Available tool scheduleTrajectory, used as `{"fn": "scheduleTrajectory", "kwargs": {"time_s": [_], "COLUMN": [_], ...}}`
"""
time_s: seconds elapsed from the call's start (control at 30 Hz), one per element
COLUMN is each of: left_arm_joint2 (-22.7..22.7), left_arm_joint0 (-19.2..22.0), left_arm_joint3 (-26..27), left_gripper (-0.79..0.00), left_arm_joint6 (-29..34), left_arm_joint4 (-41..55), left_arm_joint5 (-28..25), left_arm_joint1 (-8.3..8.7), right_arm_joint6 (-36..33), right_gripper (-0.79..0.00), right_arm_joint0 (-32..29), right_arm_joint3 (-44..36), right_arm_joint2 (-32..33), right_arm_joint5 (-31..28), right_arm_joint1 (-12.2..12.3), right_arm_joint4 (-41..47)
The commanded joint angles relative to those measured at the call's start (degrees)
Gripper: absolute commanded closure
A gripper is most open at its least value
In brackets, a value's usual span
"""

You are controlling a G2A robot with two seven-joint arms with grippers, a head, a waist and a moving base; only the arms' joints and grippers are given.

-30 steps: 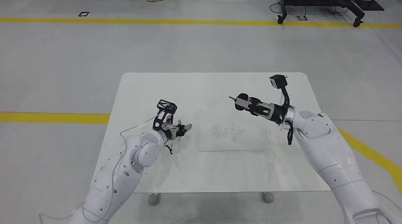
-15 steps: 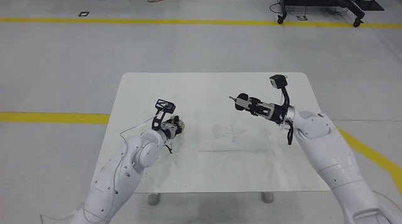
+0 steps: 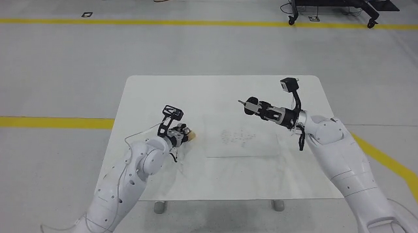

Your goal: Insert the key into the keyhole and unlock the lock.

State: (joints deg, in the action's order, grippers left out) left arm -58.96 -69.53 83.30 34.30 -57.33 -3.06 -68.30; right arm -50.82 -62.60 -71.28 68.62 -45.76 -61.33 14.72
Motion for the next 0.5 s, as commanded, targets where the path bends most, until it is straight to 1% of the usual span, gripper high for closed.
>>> {"fn": "scheduleTrajectory", "kwargs": {"time_s": [0.0,0.1,0.2,0.27,0.47], "left_arm_joint2": [-0.2,-1.7,-4.9,-7.6,-7.6], "left_arm_joint0": [0.0,-0.8,-2.3,-4.3,-4.3], "left_arm_joint3": [0.0,1.2,3.0,5.9,5.9], "left_gripper": [0.000,0.000,0.000,0.000,0.000], "left_arm_joint6": [-0.1,-3.9,-8.5,-16.9,-16.9], "left_arm_joint4": [-0.2,3.6,12.4,17.0,17.0], "left_arm_joint5": [0.3,0.7,-1.4,-4.2,-4.2], "left_arm_joint1": [-0.03,-0.19,-0.30,-0.32,-0.32], "right_arm_joint6": [0.0,0.0,0.0,0.0,0.0], "right_gripper": [0.000,0.000,0.000,0.000,0.000], "right_arm_joint0": [0.0,0.0,0.0,0.0,0.0], "right_arm_joint3": [0.0,0.0,0.0,0.0,0.0], "right_arm_joint2": [0.0,0.0,0.0,0.0,0.0], "right_arm_joint5": [0.0,0.0,0.0,0.0,0.0], "right_arm_joint1": [0.0,0.0,0.0,0.0,0.0], "right_arm_joint4": [0.0,0.0,0.0,0.0,0.0]}}
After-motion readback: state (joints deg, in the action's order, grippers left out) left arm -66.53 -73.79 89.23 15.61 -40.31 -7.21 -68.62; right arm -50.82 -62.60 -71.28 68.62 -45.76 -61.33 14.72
